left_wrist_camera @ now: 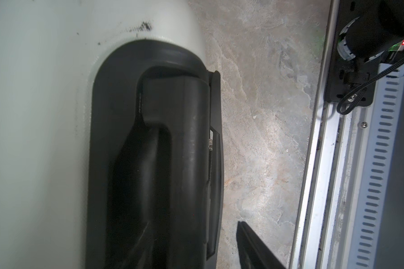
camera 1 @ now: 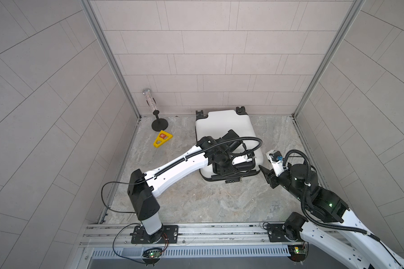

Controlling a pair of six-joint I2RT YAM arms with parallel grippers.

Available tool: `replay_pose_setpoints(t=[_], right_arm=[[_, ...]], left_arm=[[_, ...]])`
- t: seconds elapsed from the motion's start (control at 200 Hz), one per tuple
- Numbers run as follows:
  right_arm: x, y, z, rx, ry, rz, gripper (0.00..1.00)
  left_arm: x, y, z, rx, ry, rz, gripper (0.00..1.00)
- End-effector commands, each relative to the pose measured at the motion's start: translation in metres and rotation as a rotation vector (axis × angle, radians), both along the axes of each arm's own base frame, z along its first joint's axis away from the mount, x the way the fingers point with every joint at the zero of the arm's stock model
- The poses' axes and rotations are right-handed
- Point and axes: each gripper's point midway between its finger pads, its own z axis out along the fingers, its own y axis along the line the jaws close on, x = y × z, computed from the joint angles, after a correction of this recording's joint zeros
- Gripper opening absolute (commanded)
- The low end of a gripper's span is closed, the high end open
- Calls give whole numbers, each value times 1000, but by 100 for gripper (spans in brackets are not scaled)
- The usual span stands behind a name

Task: Open the suitcase zippers
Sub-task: Pick up the suitcase from the center of the board.

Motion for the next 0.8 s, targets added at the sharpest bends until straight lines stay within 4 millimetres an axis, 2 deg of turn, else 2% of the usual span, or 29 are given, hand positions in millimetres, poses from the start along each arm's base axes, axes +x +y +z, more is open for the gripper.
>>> replay_pose_setpoints(t=[0.0, 0.165, 0.32, 0.42, 0.561, 0.636, 0.651, 0.796], right_arm=[[2, -4, -1, 50, 12, -49, 54], [0, -9, -8, 61, 17, -69, 53], [-1, -10, -16, 77, 22, -79, 52], [-2, -10, -20, 85, 29, -79, 51], [-2, -9, -25, 106, 25, -83, 49], [-2, -10, -21, 122, 7, -84, 47], [-2, -9, -32, 109, 22, -82, 47], [-7, 8, -44, 119, 26, 26, 46]], left_arm=[[6, 3, -2, 64, -22, 34, 60], [18, 4, -21, 175, -62, 69, 53], [17, 6, -30, 227, -37, 61, 45], [17, 4, -29, 222, -35, 61, 31], [13, -1, -5, 161, -29, 60, 15], [14, -5, 14, 102, -33, 81, 10], [15, -6, 19, 84, -37, 95, 9], [20, -13, 52, -74, -2, 155, 6]])
